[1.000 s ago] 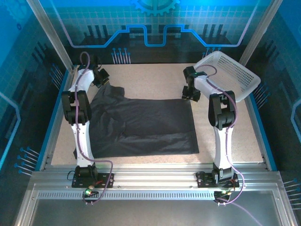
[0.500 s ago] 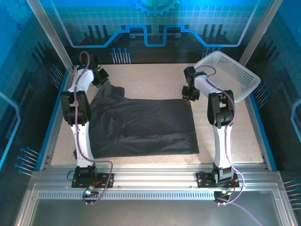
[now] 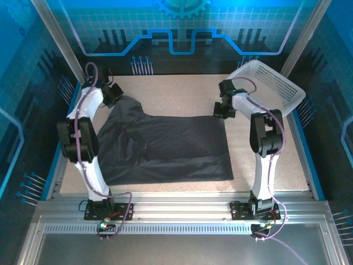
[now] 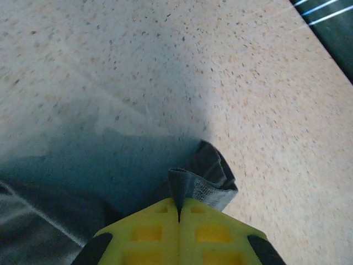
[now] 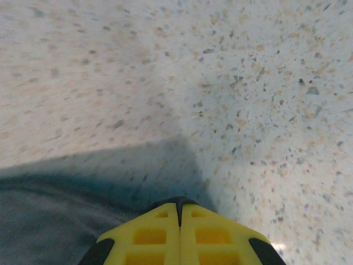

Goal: Fold and stack the t-shirts

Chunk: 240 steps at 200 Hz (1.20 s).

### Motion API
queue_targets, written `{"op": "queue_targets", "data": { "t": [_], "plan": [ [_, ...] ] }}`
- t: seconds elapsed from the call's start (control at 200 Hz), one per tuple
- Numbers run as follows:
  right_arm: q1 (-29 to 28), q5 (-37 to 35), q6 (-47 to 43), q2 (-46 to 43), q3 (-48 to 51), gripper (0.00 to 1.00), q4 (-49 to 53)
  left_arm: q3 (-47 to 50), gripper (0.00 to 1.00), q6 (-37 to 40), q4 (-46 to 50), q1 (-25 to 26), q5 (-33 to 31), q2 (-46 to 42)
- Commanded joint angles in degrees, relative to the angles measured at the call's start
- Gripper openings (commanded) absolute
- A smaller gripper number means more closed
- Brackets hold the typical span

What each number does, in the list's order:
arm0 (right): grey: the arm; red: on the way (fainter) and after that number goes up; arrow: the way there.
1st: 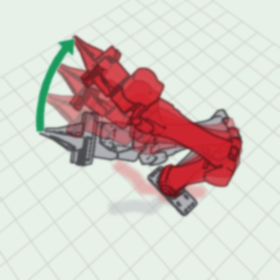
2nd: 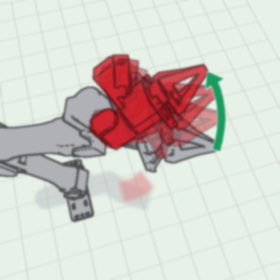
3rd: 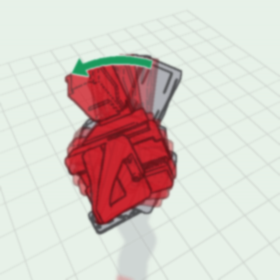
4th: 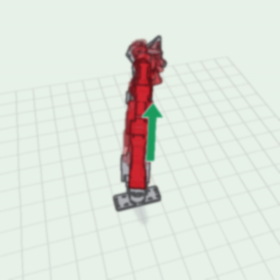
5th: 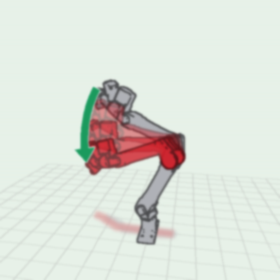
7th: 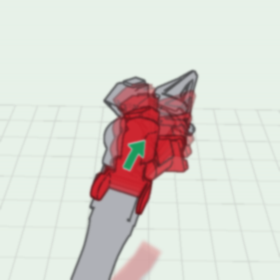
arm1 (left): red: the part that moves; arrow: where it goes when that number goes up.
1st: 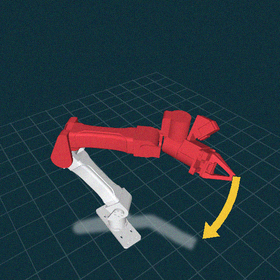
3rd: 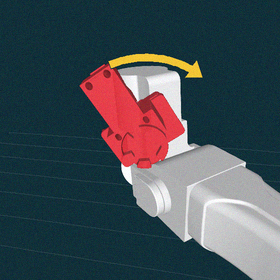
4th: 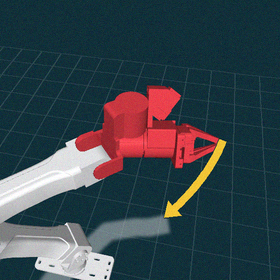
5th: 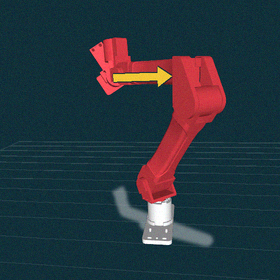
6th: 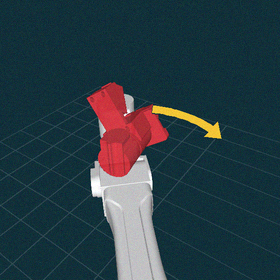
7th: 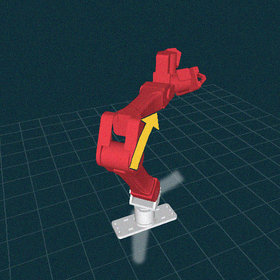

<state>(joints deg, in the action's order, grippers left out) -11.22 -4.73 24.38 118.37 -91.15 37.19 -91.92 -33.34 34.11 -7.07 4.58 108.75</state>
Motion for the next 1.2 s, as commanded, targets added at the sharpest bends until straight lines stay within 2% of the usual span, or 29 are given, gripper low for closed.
{"op": "queue_targets", "data": {
  "t": [0.0,0.09,0.205,0.31,0.51,0.625,0.885,1.195],
  "plan": [
    [-0.29,2.55,-2.48,-6.78,3.34,0.0,-4.17,8.63,0.0,-2.94,-4.47,-0.4,1.32,-9.29],
    [-0.75,2.17,-1.26,-10.86,7.79,0.0,-4.23,17.78,0.0,-6.69,-7.12,-0.36,0.77,-16.85],
    [-1.12,2.32,1.13,-16.89,14.94,0.0,-5.32,27.58,0.0,-10.43,-6.63,-0.56,-4.05,-27.4],
    [-1.68,1.73,2.78,-21.93,21.13,0.0,-5.29,35.21,0.0,-14.29,-3.21,-0.9,-7.76,-37.22],
    [-2.86,0.59,6.29,-28.62,30.98,0.0,-3.29,46.89,0.0,-20.78,9.48,-1.02,-16.36,-55.2],
    [-3.54,-0.86,7.32,-31.39,34.55,0.0,-1.66,51.82,0.0,-23.01,13.92,-1.02,-17.53,-63.14],
    [-3.81,-1.76,7.43,-35.02,39.68,0.0,-0.62,54.86,0.0,-23.67,19.9,-1.02,-17.73,-68.13],
    [-3.85,-3.62,8.29,-34.67,40.18,0.0,0.95,53.42,0.0,-24.6,25.24,-1.02,-20.24,-69.55]
  ]
}}
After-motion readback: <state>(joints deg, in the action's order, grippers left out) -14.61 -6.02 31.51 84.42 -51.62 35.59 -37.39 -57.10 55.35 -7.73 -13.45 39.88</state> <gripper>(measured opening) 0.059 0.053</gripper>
